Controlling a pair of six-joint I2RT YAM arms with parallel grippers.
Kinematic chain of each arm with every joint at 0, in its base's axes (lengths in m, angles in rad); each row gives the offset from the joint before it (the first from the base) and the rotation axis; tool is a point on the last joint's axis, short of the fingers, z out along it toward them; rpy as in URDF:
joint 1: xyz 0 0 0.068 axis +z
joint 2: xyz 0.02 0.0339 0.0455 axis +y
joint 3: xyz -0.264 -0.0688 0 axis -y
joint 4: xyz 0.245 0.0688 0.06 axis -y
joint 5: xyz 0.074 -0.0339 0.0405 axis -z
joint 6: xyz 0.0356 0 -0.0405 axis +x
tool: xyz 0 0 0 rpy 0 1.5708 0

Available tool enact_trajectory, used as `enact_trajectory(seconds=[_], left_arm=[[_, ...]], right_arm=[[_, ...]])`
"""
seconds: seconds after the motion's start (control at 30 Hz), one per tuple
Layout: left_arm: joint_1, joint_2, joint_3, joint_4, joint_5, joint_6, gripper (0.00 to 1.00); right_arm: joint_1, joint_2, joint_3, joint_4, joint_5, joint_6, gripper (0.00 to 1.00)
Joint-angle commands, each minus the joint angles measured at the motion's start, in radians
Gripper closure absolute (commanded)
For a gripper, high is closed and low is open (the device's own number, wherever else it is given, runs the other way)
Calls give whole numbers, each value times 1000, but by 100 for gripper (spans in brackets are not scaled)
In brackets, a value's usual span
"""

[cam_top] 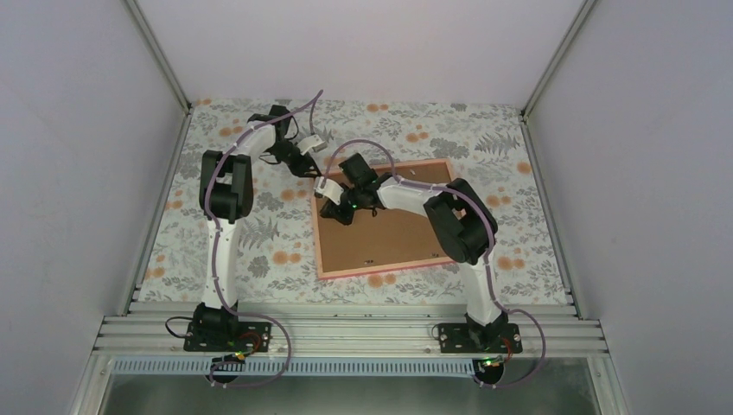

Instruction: Put the photo into the frame

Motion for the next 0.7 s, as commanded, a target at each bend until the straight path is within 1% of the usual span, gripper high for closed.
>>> enact_trajectory(seconds=[0.0, 0.1, 0.17, 0.27, 0.67], left_arm=[[-9, 93, -23, -21, -128, -18, 77], [-8, 93, -19, -20, -131, -16, 77], [-9, 98, -11, -24, -130, -15, 77], [-10, 100, -10, -28, -128, -17, 78], [-10, 91, -24, -29, -133, -3, 79]], right_arm=[[-13, -86, 4, -7, -33, 14, 92], [-20, -96, -18, 24, 42, 16, 91], [-20, -78, -13, 38, 103, 20, 90], [-15, -44, -1, 51, 151, 27, 89], [20, 18, -43, 101, 194, 38, 86]])
